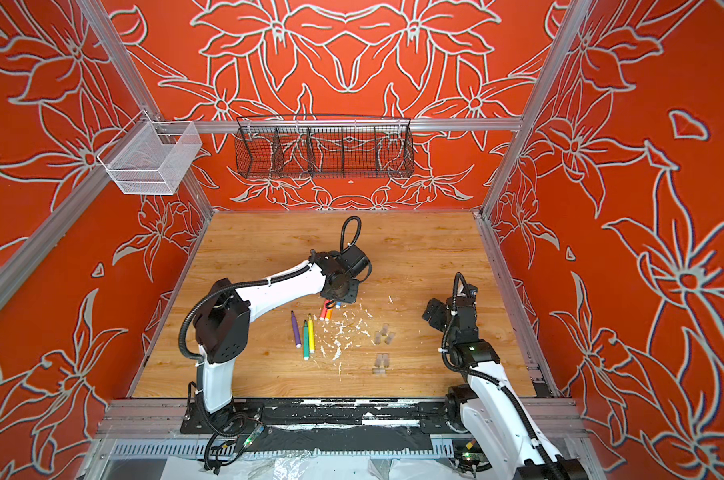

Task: Insert the pens into the pen caps
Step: 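Reach the left gripper over the blue marker and lower around it, then close the left gripper on the blue marker and lift it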

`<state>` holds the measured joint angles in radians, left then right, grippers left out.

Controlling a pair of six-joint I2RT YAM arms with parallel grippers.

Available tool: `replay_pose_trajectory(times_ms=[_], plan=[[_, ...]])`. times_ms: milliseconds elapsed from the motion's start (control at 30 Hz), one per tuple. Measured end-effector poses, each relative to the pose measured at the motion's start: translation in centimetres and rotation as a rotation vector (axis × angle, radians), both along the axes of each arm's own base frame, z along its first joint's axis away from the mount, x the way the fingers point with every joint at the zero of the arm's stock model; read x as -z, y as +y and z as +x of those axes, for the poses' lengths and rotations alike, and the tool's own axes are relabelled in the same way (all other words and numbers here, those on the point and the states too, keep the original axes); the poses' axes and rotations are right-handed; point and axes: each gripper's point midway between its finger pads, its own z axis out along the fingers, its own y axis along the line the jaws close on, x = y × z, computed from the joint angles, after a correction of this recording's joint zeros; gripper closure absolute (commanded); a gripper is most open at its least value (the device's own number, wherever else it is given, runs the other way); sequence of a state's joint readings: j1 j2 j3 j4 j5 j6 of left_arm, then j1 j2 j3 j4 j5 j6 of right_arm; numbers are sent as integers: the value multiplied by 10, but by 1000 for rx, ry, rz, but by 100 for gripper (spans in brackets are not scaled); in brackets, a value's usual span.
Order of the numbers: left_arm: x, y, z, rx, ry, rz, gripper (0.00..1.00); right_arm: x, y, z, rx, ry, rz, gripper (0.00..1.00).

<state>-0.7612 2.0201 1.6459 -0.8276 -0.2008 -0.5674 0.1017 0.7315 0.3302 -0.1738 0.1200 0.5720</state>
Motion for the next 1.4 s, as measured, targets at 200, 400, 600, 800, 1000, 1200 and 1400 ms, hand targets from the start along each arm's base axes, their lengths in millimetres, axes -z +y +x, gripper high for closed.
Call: replay_pose_trajectory(times_ms=[200,400,600,800,1000,1200,1400], plan=[[15,3,10,-16,31,31,64,-1,0,1,-1,-5,0,8],[23,13,17,-33,51,45,64,-1,0,1,-1,-4,0,8],[36,17,19,-35,92,44,67,2,0,1,-1,7,-1,8],[49,11,18,-23,128,36,68,2,0,1,-2,7,-1,8],[58,10,18,-24,148,33,70,2,0,1,-2,7,-1,8],[61,8,20,-28,162,17,79,1,0,1,-2,5,-2,8],[61,9,20,-37,167,11,90,0,0,2,-3,2,-2,8]])
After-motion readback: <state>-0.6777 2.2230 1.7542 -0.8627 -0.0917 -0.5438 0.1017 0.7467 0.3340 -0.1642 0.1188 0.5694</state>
